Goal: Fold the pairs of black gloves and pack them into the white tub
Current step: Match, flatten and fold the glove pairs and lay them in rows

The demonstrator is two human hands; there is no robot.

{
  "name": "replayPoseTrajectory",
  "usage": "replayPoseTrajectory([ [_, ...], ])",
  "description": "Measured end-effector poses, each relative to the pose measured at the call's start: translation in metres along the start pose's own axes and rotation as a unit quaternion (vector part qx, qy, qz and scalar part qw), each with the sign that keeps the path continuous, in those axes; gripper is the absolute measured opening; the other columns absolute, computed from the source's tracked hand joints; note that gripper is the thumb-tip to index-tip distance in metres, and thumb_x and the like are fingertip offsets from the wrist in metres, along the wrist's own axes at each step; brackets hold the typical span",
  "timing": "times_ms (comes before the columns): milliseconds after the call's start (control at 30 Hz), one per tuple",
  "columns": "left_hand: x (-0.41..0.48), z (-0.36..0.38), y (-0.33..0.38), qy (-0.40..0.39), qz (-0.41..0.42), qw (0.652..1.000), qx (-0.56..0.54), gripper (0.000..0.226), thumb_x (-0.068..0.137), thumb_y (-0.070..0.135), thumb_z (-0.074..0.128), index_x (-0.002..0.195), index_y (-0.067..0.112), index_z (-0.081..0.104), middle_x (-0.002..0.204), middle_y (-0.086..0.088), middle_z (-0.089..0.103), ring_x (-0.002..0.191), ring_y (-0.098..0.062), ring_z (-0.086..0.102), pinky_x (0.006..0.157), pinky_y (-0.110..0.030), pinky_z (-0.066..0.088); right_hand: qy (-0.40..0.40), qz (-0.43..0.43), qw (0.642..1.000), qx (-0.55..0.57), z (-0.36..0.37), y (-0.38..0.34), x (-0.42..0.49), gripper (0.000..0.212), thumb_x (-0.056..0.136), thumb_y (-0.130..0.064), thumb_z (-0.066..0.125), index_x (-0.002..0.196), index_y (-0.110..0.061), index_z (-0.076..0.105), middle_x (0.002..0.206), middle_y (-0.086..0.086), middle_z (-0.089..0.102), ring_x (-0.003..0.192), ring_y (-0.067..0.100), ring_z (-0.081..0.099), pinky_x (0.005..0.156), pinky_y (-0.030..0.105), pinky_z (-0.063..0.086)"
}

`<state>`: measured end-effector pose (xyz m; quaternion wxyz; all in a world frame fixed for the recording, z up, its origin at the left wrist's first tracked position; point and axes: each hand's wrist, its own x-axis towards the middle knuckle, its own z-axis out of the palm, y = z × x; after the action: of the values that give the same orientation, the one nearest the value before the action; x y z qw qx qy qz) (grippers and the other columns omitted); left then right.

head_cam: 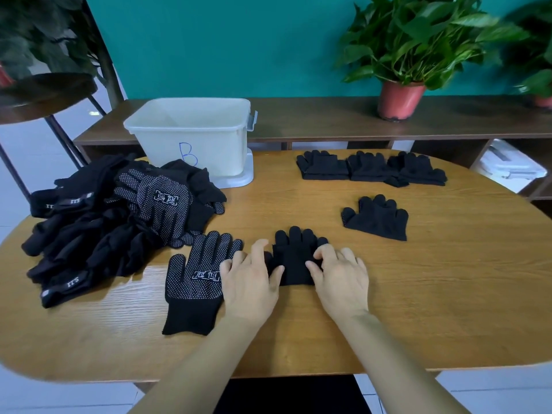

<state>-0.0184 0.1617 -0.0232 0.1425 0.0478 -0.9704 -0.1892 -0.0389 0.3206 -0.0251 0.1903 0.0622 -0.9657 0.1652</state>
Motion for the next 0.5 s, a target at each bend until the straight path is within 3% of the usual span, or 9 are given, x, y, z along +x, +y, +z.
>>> replayPoseTrajectory([
  [167, -0.004, 0.001, -0.017, 0.063, 0.062, 0.996, 0.009, 0.044, 0.086, 0.023, 0.070, 0.127, 0.018, 0.057, 0.116, -0.002, 0.062, 0.113, -0.028, 0.053, 0.096, -0.043, 0.036, 0.024, 0.020, 0.999, -0.028, -0.008, 0.015, -0.003, 0.023, 0.073, -0.013, 0.083, 0.089, -0.016, 0.068, 0.082, 0.001, 0.066, 0.081, 0.026, 0.060, 0.066, 0.037, 0.045],
  [267, -0.004, -0.004, -0.014, 0.055, 0.183, 0.981, -0.015, 0.049, 0.095, 0.023, 0.047, 0.143, 0.011, 0.048, 0.145, -0.004, 0.050, 0.138, -0.023, 0.038, 0.113, -0.038, 0.021, 0.031, -0.057, 0.997, -0.032, -0.012, 0.014, -0.004, 0.034, 0.087, -0.016, 0.068, 0.120, -0.010, 0.065, 0.120, 0.007, 0.067, 0.118, 0.029, 0.058, 0.093, 0.043, 0.047],
  [333, -0.003, -0.004, -0.008, -0.047, 0.256, 0.965, 0.011, 0.061, 0.100, 0.032, 0.025, 0.156, 0.009, 0.025, 0.162, -0.003, 0.026, 0.152, -0.017, 0.015, 0.122, -0.035, 0.005, -0.056, -0.159, 0.983, -0.069, -0.011, 0.007, -0.008, 0.051, 0.100, -0.030, 0.039, 0.145, -0.006, 0.045, 0.150, 0.011, 0.043, 0.143, 0.027, 0.036, 0.115, 0.042, 0.026],
  [367, -0.002, -0.003, -0.007, -0.102, 0.270, 0.957, 0.030, 0.066, 0.099, 0.039, 0.013, 0.159, 0.011, 0.008, 0.166, -0.002, 0.010, 0.153, -0.013, 0.000, 0.124, -0.036, -0.002, -0.120, -0.186, 0.972, -0.084, -0.010, 0.006, -0.009, 0.059, 0.103, -0.038, 0.022, 0.152, -0.006, 0.030, 0.159, 0.011, 0.026, 0.149, 0.024, 0.019, 0.118, 0.040, 0.012],
  [433, 0.000, 0.002, -0.010, -0.189, 0.259, 0.944, 0.078, 0.069, 0.094, 0.050, -0.006, 0.153, 0.016, -0.016, 0.164, 0.001, -0.014, 0.149, -0.009, -0.021, 0.122, -0.035, -0.015, -0.217, -0.189, 0.954, -0.085, -0.009, 0.010, -0.010, 0.074, 0.097, -0.055, -0.010, 0.156, -0.012, -0.001, 0.163, 0.004, -0.008, 0.150, 0.016, -0.014, 0.118, 0.037, -0.008],
  [500, 0.003, 0.005, -0.016, -0.215, 0.256, 0.935, 0.115, 0.068, 0.094, 0.055, -0.009, 0.150, 0.018, -0.021, 0.162, 0.002, -0.023, 0.146, -0.008, -0.029, 0.119, -0.033, -0.021, -0.263, -0.168, 0.945, -0.100, -0.010, 0.019, -0.010, 0.077, 0.089, -0.060, -0.016, 0.153, -0.018, -0.018, 0.158, -0.004, -0.027, 0.144, 0.010, -0.030, 0.116, 0.037, -0.018],
])
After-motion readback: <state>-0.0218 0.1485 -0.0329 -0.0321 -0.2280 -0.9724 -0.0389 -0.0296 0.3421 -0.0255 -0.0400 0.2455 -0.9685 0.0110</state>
